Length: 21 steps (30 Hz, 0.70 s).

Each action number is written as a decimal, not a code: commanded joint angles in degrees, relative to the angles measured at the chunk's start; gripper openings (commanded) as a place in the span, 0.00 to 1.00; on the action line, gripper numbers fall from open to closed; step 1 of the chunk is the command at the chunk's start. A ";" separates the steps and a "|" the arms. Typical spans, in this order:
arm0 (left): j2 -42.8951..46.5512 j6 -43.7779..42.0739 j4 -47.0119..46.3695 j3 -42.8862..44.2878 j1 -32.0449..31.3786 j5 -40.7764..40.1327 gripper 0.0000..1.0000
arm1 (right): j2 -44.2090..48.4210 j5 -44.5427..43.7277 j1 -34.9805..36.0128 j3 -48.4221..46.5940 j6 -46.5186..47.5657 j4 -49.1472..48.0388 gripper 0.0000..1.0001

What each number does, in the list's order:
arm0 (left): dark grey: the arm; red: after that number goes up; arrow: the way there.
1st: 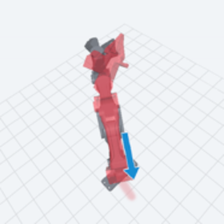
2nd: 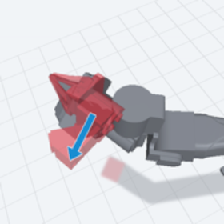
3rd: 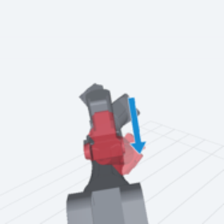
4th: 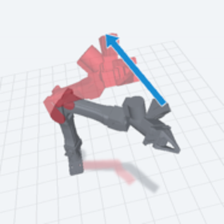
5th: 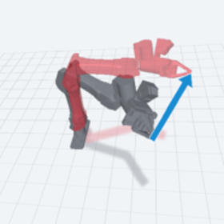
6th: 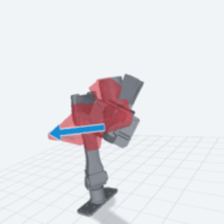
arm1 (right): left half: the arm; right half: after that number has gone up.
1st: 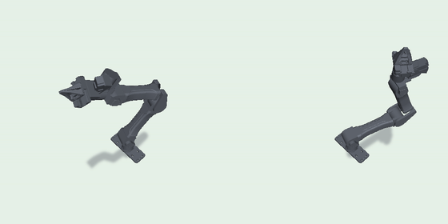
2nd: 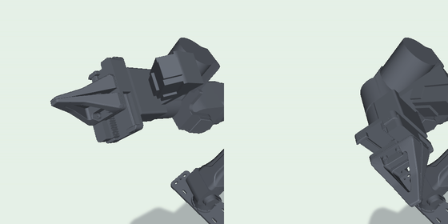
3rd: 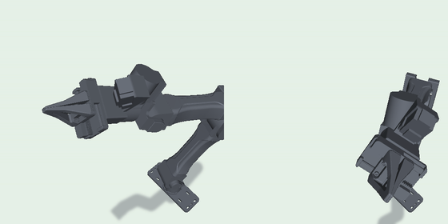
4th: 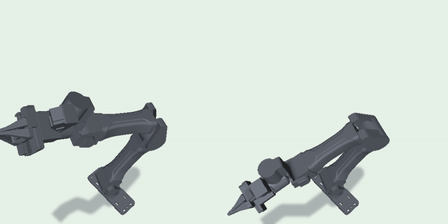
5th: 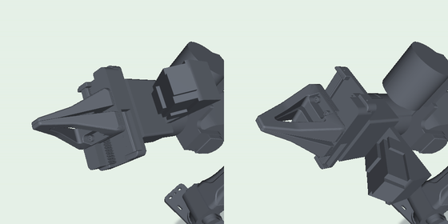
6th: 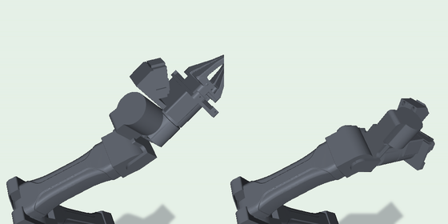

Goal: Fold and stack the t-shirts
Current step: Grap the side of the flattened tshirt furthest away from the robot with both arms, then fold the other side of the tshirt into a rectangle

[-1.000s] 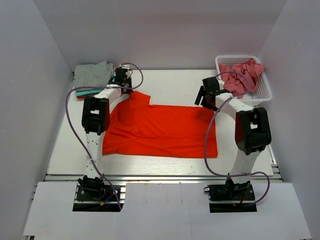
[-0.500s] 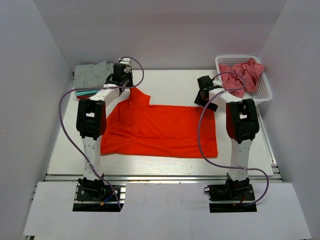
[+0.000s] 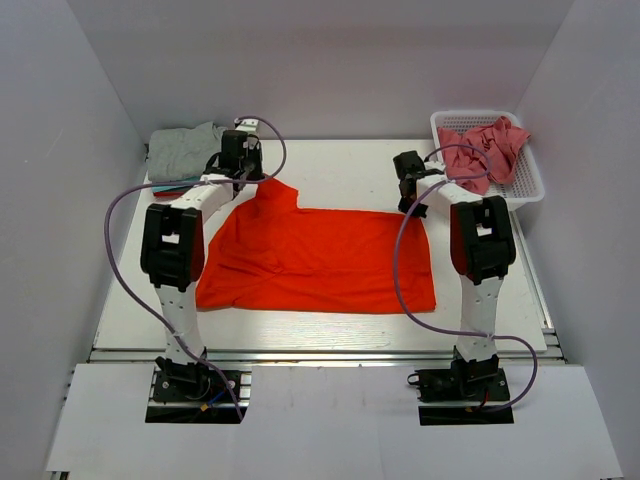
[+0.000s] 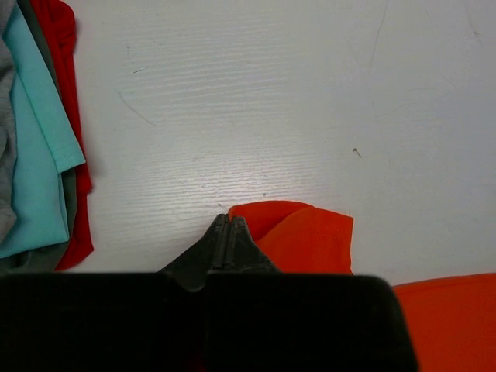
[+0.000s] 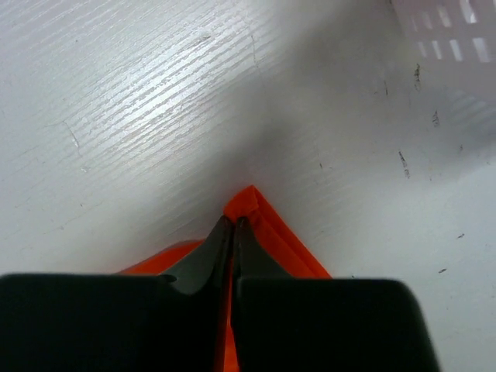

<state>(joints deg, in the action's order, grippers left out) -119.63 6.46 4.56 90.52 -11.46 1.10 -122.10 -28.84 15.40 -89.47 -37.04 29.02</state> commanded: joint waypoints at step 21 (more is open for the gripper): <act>44.89 9.00 3.87 -37.42 -0.75 -3.83 0.00 | 26.91 0.90 4.20 24.52 10.76 -13.46 0.00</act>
<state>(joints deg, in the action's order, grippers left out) -82.48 12.21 4.91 56.80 -11.86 -1.39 -97.93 -27.92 18.65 -66.52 -27.46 17.52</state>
